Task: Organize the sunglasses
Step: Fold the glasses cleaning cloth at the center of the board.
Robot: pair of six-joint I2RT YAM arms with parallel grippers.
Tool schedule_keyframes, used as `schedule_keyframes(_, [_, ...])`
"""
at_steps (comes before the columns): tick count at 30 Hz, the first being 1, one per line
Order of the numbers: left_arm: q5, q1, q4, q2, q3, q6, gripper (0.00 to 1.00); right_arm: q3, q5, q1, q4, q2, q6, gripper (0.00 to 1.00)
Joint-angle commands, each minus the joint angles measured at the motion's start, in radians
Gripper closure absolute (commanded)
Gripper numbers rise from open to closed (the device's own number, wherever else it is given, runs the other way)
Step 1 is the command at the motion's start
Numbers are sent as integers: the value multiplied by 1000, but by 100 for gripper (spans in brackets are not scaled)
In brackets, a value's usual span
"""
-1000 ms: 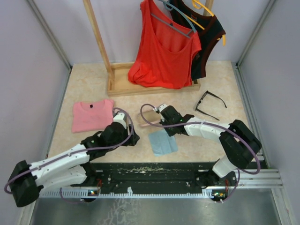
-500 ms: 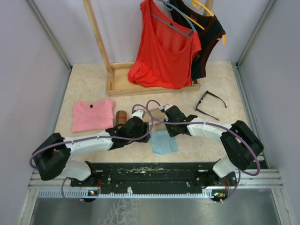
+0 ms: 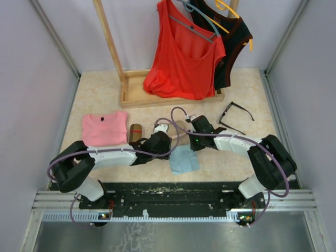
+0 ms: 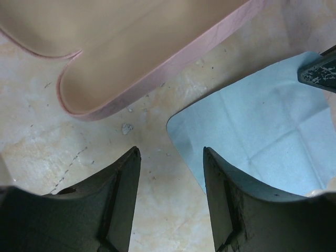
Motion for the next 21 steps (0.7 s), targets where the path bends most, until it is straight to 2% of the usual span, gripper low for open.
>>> schedule_keyframes(1, [-17, -6, 14, 27, 49, 16, 43, 5, -35, -32, 34, -17, 2, 100])
schedule_keyframes(14, [-16, -9, 0, 121, 92, 24, 45, -9, -68, -54, 39, -13, -2, 100])
schedule_keyframes(21, [-67, -48, -56, 166, 130, 27, 50, -11, -71, -58, 44, -14, -4, 100])
